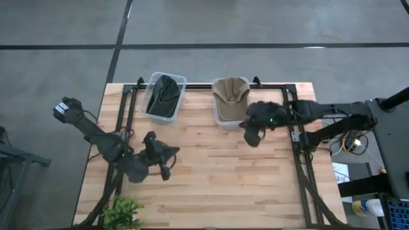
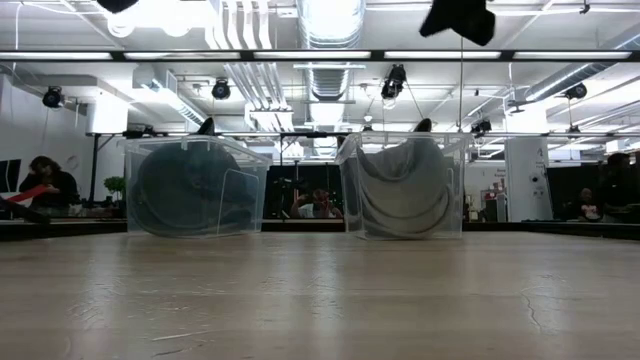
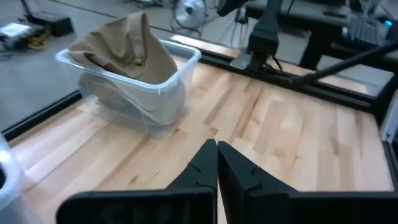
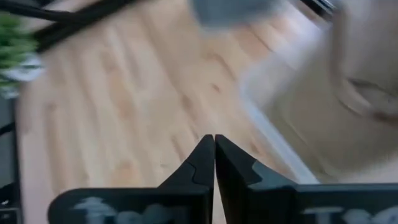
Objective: Pick & Place hat
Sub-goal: Return to Home Position
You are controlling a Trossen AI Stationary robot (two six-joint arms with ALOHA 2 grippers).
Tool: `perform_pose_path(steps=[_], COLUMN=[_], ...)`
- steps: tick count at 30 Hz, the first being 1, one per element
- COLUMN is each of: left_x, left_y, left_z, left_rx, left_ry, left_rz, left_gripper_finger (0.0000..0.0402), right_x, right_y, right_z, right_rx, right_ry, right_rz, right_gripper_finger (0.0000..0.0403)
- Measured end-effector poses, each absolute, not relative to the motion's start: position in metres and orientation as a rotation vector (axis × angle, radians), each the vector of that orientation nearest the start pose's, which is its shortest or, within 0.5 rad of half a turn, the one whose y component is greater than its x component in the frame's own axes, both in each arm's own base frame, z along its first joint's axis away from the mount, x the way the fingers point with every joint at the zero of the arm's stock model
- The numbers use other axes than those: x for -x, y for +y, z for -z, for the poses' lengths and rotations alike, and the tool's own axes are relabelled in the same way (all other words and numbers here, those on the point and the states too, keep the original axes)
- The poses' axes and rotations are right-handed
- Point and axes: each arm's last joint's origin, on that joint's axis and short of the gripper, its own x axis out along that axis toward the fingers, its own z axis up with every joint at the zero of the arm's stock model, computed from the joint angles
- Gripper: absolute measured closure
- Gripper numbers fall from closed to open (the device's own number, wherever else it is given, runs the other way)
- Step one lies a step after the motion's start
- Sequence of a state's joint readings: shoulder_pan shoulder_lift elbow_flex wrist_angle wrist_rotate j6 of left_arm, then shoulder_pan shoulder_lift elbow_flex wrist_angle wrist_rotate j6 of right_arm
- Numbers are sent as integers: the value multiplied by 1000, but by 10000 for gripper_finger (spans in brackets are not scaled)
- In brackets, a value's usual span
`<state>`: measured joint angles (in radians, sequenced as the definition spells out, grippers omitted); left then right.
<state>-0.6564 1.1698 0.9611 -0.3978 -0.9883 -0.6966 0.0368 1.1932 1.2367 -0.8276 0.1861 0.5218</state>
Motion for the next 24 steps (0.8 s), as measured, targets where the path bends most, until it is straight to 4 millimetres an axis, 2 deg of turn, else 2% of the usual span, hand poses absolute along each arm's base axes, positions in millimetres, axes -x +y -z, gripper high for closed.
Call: perform_pose_path(steps=[5, 9, 12, 16, 21, 24], left_x=[-213, -212, -199, -172, -142, -129], left_y=[-107, -96, -87, -72, -59, -53], left_z=[-314, -319, -315, -308, -290, -286], left_rx=[220, 183, 112, 121, 91, 101], left_ry=[284, 199, 165, 106, 43, -37], left_rz=[-250, -23, 6, -9, 41, 73], left_gripper_finger=[400, 401, 401, 401, 401, 401], right_x=[-238, -229, -214, -188, -164, -154], right_y=[20, 34, 44, 49, 46, 46], right_z=[-334, -329, -327, -320, -303, -292], right_rx=[-332, -267, -187, -45, -87, -31], right_ry=[592, 435, 310, 228, 212, 197], right_rz=[196, 46, -51, -133, -152, -177], right_gripper_finger=[394, 394, 394, 394, 394, 394])
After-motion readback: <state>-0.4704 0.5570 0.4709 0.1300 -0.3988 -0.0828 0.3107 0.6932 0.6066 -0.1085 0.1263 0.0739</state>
